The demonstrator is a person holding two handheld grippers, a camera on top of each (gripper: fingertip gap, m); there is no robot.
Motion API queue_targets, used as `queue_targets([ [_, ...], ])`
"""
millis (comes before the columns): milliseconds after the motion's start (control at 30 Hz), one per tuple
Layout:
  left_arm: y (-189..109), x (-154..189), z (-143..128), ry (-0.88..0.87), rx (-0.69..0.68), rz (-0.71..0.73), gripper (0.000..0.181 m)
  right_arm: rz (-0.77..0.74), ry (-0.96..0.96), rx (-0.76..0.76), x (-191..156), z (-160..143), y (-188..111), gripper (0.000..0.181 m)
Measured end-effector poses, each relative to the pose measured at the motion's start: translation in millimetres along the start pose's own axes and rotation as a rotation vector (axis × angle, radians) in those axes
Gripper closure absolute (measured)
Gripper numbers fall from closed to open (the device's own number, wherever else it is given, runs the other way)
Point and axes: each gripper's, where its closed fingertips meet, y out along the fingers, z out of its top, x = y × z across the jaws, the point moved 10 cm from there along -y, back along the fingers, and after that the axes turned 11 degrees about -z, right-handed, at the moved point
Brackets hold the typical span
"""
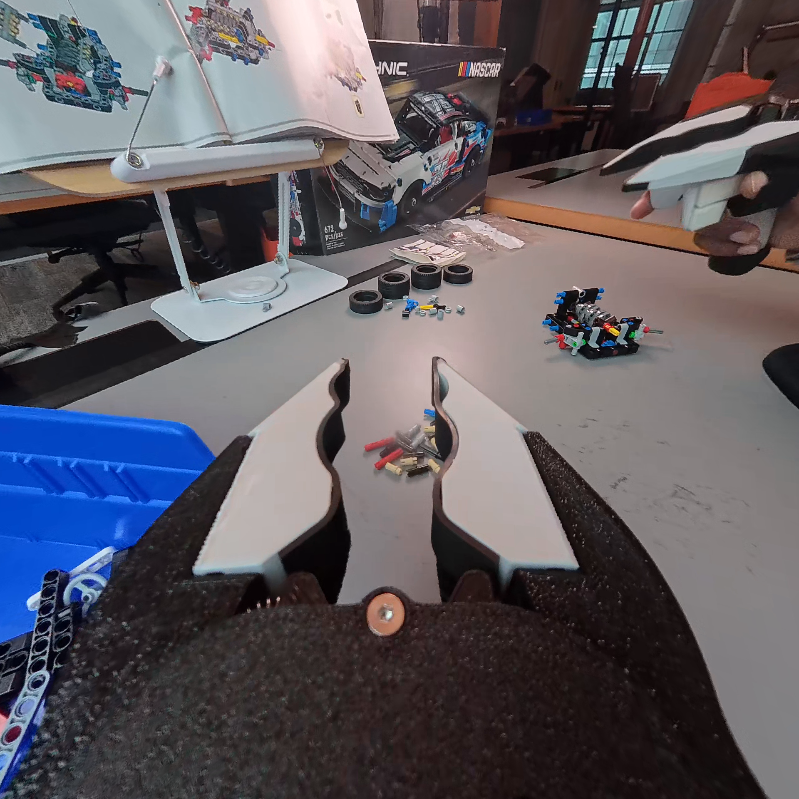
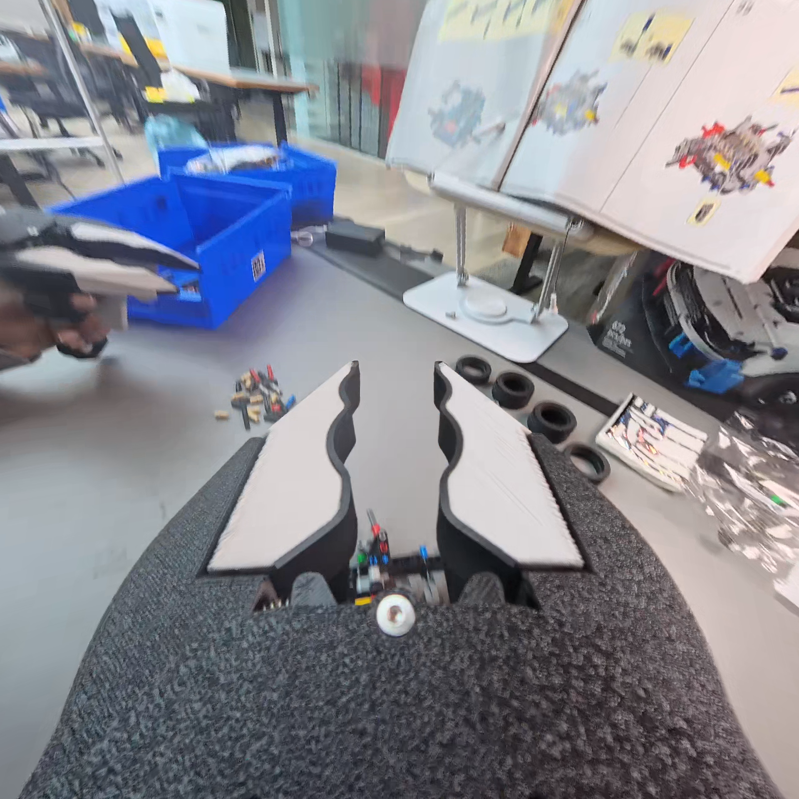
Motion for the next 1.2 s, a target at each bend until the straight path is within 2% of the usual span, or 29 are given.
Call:
queue_targets([
  [100,-3.7,0.6,4.8,0.004,0.032,0.009,0.144,0.02,0.157,0.205,-6.6,7.9,23.5,0.147],
  [200,-6.5,0.6,6.4,0.001,0.048,0.009,0.143,0.031,0.247,0.33,-19.7,-8.1,38.0,0.149],
  [333,-8.9,-1.8,6.7,-0.007,0.058,0.018,0.143,0.074,0.188,0.316,-47.3,-36.3,40.3,0.155],
  [533,-4.5,-7.8,-3.5,-0.002,0.039,0.043,0.143,0.143,0.172,0.279,-63.9,-46.4,47.3,0.155],
  [767,7.4,2.0,-13.7,0.122,-0.046,0.136,0.147,-0.021,0.131,0.261,-61.6,-50.8,44.1,0.154],
  [900,13.6,7.6,-14.2,0.18,-0.06,0.13,0.148,-0.033,0.086,0.278,-71.7,-51.4,36.2,0.154],
  [1067,12.2,6.4,1.2,0.145,0.035,0.074,0.147,0.038,0.147,0.266,-75.6,-48.2,46.3,0.152],
  [1200,24.6,-10.2,40.7,0.137,0.092,0.07,0.147,0.096,0.14,0.237,-81.4,-33.4,67.3,0.152],
])
